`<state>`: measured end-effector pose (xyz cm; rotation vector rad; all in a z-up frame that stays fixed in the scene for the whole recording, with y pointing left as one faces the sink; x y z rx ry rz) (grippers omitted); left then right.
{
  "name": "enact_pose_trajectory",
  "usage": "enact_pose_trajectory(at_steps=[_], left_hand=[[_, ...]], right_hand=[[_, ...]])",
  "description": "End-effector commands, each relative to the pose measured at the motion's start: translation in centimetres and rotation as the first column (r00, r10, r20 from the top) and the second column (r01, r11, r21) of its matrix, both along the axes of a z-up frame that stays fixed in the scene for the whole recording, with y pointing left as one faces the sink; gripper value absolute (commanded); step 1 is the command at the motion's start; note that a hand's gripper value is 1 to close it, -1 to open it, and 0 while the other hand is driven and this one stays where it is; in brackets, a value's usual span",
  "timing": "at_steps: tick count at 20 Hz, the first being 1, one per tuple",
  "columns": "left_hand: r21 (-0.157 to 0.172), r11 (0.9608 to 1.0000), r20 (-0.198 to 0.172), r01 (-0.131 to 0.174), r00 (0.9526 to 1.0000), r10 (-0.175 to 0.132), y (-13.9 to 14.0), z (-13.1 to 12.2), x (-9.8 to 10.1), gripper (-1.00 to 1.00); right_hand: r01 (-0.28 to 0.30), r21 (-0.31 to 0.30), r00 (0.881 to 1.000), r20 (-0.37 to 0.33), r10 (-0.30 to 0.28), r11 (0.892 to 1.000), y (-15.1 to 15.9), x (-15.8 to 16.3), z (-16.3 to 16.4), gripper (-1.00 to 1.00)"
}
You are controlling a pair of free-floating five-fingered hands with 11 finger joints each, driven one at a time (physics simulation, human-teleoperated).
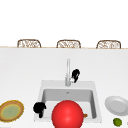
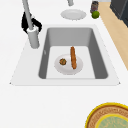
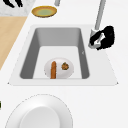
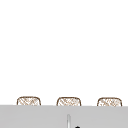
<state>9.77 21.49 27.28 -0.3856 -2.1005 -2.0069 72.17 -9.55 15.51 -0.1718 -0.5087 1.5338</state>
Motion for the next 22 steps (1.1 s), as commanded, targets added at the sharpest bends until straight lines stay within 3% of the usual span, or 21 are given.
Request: enact_pose_trajectory(at_steps=[1, 11, 13, 14, 15, 20, 21, 22], left_hand=[[0.000, 1.0000, 0.000, 0.000, 1.0000, 0.000, 0.0, 0.0, 0.0, 0.00], [0.000, 1.0000, 0.000, 0.000, 1.0000, 0.000, 0.0, 0.0, 0.0, 0.00], [0.000, 1.0000, 0.000, 0.000, 1.0000, 0.000, 0.0, 0.0, 0.0, 0.00], [0.000, 1.0000, 0.000, 0.000, 1.0000, 0.000, 0.0, 0.0, 0.0, 0.00], [0.000, 1.0000, 0.000, 0.000, 1.0000, 0.000, 0.0, 0.0, 0.0, 0.00], [0.000, 1.0000, 0.000, 0.000, 1.0000, 0.000, 0.0, 0.0, 0.0, 0.00], [0.000, 1.0000, 0.000, 0.000, 1.0000, 0.000, 0.0, 0.0, 0.0, 0.00], [0.000, 1.0000, 0.000, 0.000, 1.0000, 0.000, 0.0, 0.0, 0.0, 0.00]], right_hand=[[0.000, 0.081, 1.000, -0.004, 0.000, 0.997, -2.4, 0.0, -2.1, 1.00], [0.003, 0.118, 1.000, -0.016, -0.001, 0.993, -2.9, 0.1, -2.6, 1.00], [0.013, 0.061, 0.999, -0.043, -0.010, 0.998, -0.6, 0.1, -1.3, 1.00], [0.016, 0.058, 1.000, -0.025, -0.014, 0.998, -0.6, 0.0, -0.8, 1.00], [0.019, 0.063, 0.998, -0.060, -0.015, 0.998, -0.6, 0.5, -0.9, 1.00], [0.016, 0.080, 0.998, -0.067, -0.011, 0.997, -1.7, 0.8, -0.1, 1.00], [0.017, 0.086, 0.998, -0.055, -0.012, 0.996, -1.7, 0.7, 0.5, -1.00], [0.041, 0.083, 0.997, -0.070, -0.035, 0.996, -1.7, 0.5, 1.4, -1.00]])
